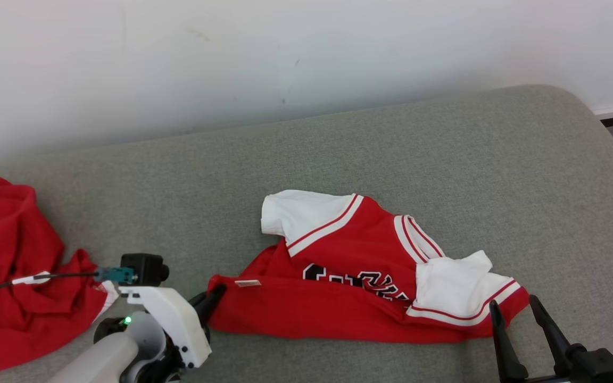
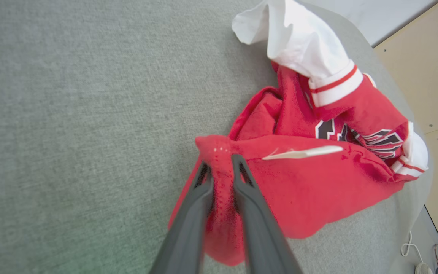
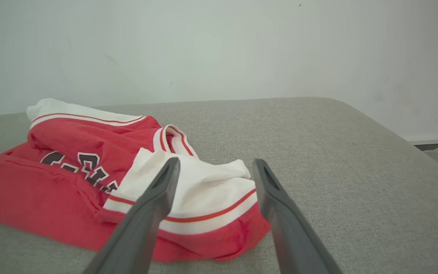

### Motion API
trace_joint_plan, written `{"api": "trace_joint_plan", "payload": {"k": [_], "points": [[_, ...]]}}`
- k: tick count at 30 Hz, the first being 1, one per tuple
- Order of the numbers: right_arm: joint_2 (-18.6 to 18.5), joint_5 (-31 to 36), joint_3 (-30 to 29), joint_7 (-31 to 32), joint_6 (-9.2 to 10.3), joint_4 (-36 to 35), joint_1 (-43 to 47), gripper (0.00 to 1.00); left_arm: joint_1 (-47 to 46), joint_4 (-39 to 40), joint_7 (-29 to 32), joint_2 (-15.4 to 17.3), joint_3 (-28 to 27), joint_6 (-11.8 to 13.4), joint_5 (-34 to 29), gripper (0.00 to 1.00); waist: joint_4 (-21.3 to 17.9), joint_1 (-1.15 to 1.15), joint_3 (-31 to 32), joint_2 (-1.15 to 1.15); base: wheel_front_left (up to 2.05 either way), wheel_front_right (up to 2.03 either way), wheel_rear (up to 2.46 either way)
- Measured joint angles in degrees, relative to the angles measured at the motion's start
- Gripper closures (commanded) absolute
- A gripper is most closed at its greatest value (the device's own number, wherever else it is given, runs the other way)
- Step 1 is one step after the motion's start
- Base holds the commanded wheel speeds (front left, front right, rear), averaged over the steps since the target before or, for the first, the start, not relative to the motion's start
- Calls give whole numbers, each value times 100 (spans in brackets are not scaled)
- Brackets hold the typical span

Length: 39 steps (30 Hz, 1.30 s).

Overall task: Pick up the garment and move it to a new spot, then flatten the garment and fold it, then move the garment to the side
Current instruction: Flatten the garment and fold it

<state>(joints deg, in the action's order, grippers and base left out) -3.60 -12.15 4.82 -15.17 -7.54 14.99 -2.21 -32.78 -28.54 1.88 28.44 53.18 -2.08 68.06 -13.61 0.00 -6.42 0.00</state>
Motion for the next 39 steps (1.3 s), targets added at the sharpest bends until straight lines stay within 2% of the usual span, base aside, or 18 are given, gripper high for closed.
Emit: {"api": "trace_joint_plan", "payload": {"k": [5, 9, 20, 28, 29, 30, 34, 39], "points": [[-2, 0, -11, -1, 0, 21, 24, 0, -7, 151, -213, 20, 47, -14, -191, 100, 53, 0, 95, 0, 0, 0, 0], [-8, 0, -41, -1, 0, 30, 85, 0, 73, 621, -360, 59, 102, -11, -287, 100, 128, 0, 189, 0, 0, 0, 0], [-44, 4, -120, 0, 0, -2, 350, 0, 1330, 2463, -374, 803, 464, 316, -311, 100, 518, 0, 422, 0, 0, 0, 0], [-46, 7, -89, -1, -1, -10, 390, 0, 1958, 2412, -654, 773, 627, 553, -269, 100, 750, 0, 514, 0, 0, 0, 0], [-47, 7, -80, -1, 0, -10, 399, 0, 2031, 2342, -704, 747, 664, 572, -286, 60, 758, 0, 518, 0, 0, 0, 0], [-48, 7, -66, 0, 0, -10, 406, 0, 2092, 2265, -756, 735, 693, 620, -332, 0, 758, 0, 516, 0, 0, 0, 0], [-49, 7, -54, 0, 0, -9, 412, 0, 2376, 2014, -932, 712, 790, 727, -388, 0, 725, 0, 535, 0, 0, 0, 0], [-62, 7, -125, 0, 0, -14, 482, 0, 2504, 1880, -1452, 714, 339, 1160, -359, 0, 707, 0, 579, 0, 0, 0, 0]]}}
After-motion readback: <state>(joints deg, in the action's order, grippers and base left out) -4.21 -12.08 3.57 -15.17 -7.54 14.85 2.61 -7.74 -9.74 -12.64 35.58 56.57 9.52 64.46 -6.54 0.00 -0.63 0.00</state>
